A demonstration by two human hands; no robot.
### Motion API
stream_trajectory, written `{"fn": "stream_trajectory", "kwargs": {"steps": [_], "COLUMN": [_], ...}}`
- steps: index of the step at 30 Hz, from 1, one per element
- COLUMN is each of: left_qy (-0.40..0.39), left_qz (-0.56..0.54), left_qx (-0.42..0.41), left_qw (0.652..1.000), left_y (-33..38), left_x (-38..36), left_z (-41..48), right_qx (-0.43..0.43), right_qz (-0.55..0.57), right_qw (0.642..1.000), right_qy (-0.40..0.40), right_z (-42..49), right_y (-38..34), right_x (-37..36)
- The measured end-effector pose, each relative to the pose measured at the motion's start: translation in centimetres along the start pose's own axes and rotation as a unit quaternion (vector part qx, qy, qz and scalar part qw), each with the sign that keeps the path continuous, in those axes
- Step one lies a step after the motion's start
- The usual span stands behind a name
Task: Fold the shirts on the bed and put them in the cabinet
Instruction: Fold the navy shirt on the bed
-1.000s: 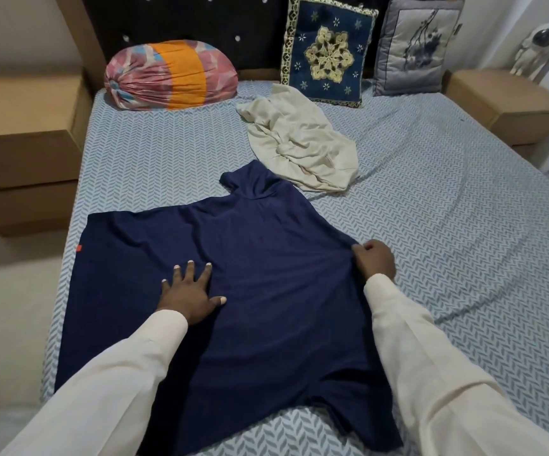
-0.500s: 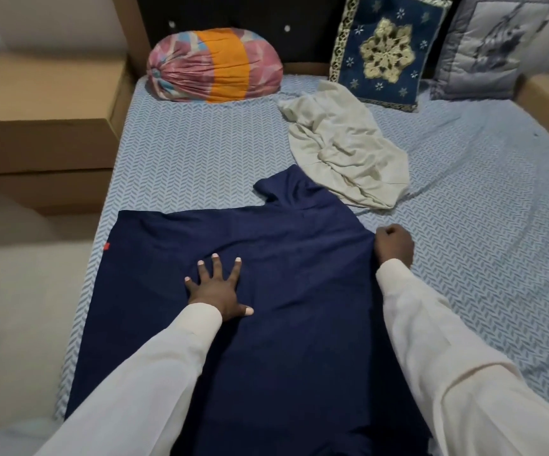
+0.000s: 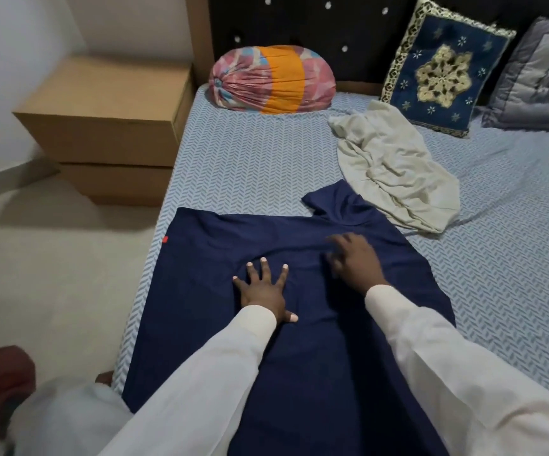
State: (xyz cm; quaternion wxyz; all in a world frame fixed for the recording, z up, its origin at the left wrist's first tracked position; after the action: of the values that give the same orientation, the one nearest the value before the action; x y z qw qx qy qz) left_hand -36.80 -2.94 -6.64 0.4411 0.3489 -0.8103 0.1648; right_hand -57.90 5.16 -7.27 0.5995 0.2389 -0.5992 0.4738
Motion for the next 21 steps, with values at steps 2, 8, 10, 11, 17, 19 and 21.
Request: {"fn": "stream_trajectory", "kwargs": {"steps": [2,8,10,11,17,19,21], "left_qy": [0.031,0.182,0.174,0.173,0.220,0.182,0.152], "left_qz": [0.023,0.003,0.001,-0.004,-0.003,-0.035,-0.050], "left_qx": [-0.025,-0.059,-0.043,-0.034,-0.016,-0.019,-0.029], "left_qw": [0.999,0.982,0.984,0.984,0.975,0.983,0.987], "left_y": [-0.8,-7.3,-10.6,-12.3,-20.8,-22.7,-23.6], "left_x": [-0.2,1.0,2.0,2.6,7.1,8.5,9.7], "left_z": [-0.5,0.7,2.5,3.5,8.7,10.3,11.5], "right_qx": [0.069,-0.040,-0.094,-0.109,-0.062,-0.030,-0.020], "right_qz": [0.006,-0.020,-0.024,-0.030,-0.129,-0.159,-0.167], "right_qw": [0.994,0.993,0.990,0.988,0.959,0.948,0.946], "right_qy": [-0.086,-0.112,-0.106,-0.105,-0.244,-0.273,-0.277], "right_z": [-0.1,4.5,6.5,7.6,12.7,13.4,13.8], "right_y": [-3.2,-4.2,-4.0,-3.7,-2.5,-2.5,-2.4], "right_x": [-1.6,-2.6,-1.8,-1.3,-0.9,-1.3,-1.6]}}
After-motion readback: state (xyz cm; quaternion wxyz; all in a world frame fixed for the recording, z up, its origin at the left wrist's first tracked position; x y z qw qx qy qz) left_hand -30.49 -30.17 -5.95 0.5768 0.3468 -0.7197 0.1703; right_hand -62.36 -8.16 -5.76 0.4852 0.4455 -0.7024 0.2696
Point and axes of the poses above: each hand's wrist, its own z-axis towards the middle knuckle, its own x-axis out of the back of the hand, y = z × x, the point moved 2 cm from there along z, towards the middle knuckle, and after that the axes turned 1 degree about -x, right-handed, at the moved point
